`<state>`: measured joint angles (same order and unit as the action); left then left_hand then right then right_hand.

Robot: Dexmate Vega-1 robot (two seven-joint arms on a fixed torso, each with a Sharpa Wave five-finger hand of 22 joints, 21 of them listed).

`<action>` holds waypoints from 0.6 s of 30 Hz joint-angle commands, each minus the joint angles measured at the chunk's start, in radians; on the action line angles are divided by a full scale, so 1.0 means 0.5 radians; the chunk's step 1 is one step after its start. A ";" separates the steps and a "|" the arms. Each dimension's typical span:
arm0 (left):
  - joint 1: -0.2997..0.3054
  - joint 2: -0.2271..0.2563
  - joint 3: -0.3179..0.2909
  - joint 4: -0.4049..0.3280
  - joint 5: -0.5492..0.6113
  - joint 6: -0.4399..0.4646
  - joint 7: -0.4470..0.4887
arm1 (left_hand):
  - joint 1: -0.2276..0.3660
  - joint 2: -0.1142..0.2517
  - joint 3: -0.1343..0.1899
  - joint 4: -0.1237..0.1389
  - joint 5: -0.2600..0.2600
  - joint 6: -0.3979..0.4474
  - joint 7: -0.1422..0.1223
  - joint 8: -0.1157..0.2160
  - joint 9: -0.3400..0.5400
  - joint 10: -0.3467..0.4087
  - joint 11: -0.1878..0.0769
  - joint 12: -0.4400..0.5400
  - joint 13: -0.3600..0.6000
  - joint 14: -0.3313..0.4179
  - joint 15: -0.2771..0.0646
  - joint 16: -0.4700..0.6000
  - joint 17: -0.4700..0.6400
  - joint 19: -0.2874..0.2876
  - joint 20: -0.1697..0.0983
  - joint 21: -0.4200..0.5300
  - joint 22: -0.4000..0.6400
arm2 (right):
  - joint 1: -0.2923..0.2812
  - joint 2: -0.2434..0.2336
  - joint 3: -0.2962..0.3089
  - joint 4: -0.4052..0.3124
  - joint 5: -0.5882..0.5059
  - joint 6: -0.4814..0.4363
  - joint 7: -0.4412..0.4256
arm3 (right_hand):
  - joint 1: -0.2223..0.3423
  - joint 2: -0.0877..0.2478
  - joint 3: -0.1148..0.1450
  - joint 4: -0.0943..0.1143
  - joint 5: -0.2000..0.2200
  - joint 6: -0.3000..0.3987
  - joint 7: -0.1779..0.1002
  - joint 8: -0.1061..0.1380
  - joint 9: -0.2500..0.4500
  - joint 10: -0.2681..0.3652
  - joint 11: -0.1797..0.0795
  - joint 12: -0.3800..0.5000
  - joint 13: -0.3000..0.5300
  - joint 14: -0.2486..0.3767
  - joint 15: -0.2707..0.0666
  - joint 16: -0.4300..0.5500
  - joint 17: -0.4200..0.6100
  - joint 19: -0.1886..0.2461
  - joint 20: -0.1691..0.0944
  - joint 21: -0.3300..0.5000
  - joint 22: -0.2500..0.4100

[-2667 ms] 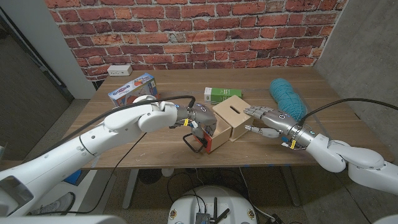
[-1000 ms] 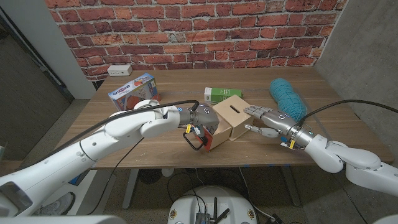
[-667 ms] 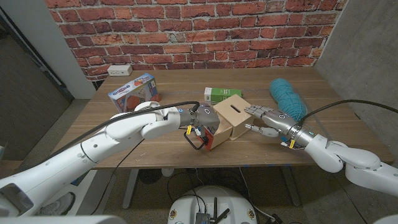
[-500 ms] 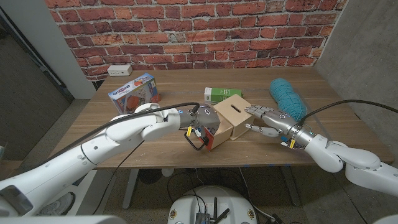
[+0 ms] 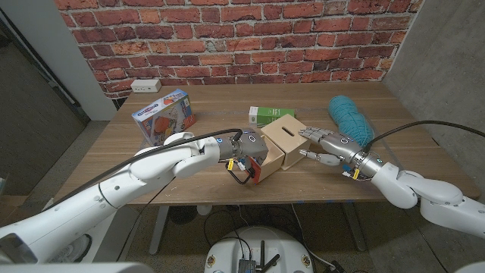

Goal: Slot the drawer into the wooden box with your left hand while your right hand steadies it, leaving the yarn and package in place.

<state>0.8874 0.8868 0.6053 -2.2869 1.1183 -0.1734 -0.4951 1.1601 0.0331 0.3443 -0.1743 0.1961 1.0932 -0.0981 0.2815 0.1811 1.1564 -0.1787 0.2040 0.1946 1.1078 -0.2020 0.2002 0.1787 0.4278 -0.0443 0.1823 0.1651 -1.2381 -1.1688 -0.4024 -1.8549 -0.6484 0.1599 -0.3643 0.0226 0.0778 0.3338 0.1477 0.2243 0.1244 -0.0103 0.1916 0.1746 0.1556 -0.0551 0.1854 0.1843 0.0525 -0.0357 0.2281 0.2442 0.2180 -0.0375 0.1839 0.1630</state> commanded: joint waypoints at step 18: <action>0.016 -0.051 0.021 0.040 0.075 0.079 0.082 | 0.100 0.112 -0.010 0.004 0.009 0.050 0.016 0.012 0.029 0.068 -0.045 0.005 0.010 0.039 -0.085 0.002 0.004 0.023 -0.323 0.013 0.007 | 0.055 0.012 -0.028 0.050 0.049 0.032 0.046 | -0.005 0.104 0.020 -0.004 -0.002 0.029 -0.001 0.003 0.007 0.030 0.013 0.018 0.005 0.015 -0.064 -0.001 0.006 0.022 -0.127 0.009 0.003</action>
<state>0.8950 0.8714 0.6052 -2.2869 1.1401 -0.1452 -0.4773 1.1613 0.0319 0.3389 -0.1743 0.1965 1.1001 -0.0978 0.2822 0.1811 1.1582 -0.1803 0.2009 0.1946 1.1114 -0.1985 0.1944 0.1788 0.4295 -0.0426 0.1823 0.1650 -1.2218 -1.1648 -0.4108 -1.8393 -0.6321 0.1665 -0.3518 0.0226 0.0778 0.3372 0.1440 0.2243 0.1287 -0.0146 0.1916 0.1749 0.1555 -0.0549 0.1895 0.1833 0.0524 -0.0356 0.2272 0.2437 0.2216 -0.0412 0.1838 0.1626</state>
